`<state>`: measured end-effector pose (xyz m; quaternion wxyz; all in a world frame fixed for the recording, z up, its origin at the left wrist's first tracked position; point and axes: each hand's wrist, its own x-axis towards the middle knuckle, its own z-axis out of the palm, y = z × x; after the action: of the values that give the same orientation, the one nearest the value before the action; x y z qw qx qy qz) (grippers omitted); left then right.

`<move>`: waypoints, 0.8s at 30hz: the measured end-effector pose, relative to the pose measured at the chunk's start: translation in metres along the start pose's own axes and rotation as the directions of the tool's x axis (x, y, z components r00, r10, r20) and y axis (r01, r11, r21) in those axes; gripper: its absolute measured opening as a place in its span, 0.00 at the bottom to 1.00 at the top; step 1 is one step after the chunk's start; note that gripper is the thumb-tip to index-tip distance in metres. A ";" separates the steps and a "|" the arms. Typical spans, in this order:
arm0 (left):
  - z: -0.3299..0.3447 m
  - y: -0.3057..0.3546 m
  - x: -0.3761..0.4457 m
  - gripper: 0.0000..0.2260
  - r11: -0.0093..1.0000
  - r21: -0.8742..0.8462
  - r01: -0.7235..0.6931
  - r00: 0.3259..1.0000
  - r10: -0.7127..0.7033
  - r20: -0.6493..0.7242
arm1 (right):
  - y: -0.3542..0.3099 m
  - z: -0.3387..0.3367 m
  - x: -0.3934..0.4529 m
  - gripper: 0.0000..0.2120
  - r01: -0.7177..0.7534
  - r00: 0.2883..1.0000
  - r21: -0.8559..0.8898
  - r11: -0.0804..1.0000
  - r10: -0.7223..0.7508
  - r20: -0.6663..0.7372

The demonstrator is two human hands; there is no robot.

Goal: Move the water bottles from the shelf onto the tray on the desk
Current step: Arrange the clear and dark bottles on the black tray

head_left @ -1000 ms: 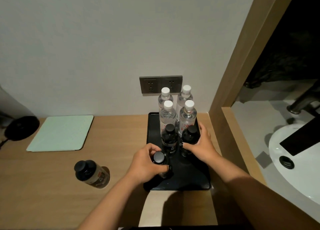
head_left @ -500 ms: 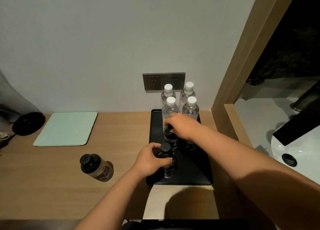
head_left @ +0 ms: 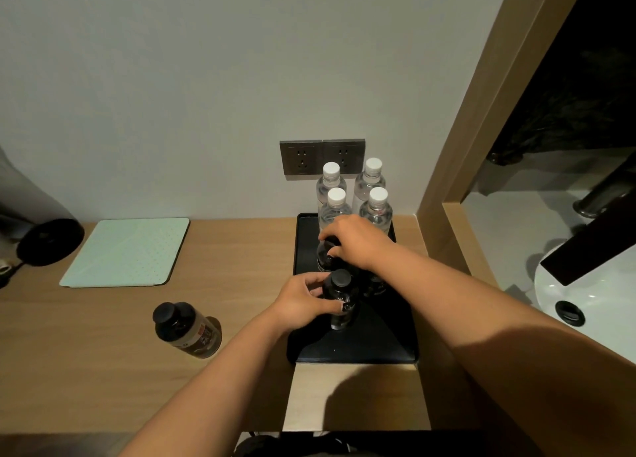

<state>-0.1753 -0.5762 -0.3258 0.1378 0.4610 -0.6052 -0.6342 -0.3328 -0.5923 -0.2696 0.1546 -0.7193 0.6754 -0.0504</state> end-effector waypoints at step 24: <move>-0.042 -0.006 -0.043 0.23 0.978 0.141 -0.155 0.974 0.175 -0.144 | -0.033 -0.008 -0.024 0.26 -0.028 0.962 0.292 0.956 0.105 -0.250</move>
<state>-0.1182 -0.5702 -0.3067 0.2068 0.4652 -0.6684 -0.5423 -0.3050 -0.5683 -0.2493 0.1676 -0.6528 0.6996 -0.2373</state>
